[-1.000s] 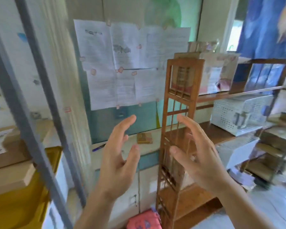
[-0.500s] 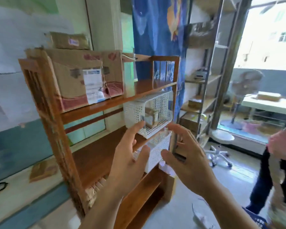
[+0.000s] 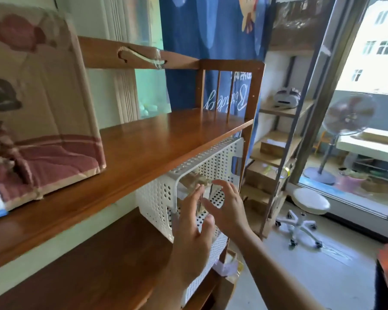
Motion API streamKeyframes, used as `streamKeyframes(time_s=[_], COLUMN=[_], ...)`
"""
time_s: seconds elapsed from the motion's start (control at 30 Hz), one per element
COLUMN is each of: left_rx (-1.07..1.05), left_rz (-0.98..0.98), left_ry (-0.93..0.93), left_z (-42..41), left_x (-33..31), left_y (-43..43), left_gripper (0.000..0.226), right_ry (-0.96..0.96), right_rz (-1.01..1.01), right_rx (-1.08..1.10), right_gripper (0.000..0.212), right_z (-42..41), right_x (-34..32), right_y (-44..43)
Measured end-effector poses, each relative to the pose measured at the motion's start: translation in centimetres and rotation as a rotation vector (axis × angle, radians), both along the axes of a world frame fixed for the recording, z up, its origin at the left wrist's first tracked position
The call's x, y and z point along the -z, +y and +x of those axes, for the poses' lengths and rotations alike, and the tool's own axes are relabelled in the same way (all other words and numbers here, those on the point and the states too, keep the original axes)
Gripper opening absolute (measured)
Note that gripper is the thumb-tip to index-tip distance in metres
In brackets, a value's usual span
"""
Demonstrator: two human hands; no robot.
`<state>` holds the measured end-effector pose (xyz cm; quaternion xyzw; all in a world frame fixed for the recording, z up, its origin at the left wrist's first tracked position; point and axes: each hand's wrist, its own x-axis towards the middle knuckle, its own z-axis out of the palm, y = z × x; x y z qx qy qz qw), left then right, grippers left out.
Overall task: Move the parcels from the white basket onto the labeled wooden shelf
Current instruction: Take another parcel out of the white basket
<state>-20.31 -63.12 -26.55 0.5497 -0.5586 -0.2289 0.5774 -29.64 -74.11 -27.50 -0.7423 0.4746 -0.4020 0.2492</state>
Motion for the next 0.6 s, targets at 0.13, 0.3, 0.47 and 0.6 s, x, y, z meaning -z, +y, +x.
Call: streamKeyframes(time_s=[0.13, 0.3, 0.47, 0.6], left_rx=[-0.033, -0.06, -0.119, -0.081], left_rz=[0.053, 0.097, 0.045, 0.026], left_ry=[0.102, 0.147, 0.14, 0.127], left_z=[1.1, 2.3, 1.5, -1.0], left_x=[0.8, 1.2, 0.7, -0.4], left_y=[-5.8, -8.7, -8.8, -6.4], left_gripper=[0.061, 0.055, 0.055, 0.058], right_ry=[0.047, -0.007, -0.184, -0.259], right_rz=[0.146, 0.147, -0.058, -0.125], right_rx=[-0.028, -0.049, 0.043, 0.093], right_gripper=[0.071, 0.05, 0.049, 0.046], right_z=[4.3, 5.8, 1.1, -5.8], right_x=[1.4, 3.4, 3.0, 0.3], right_y=[-8.1, -10.5, -8.6, -4.3])
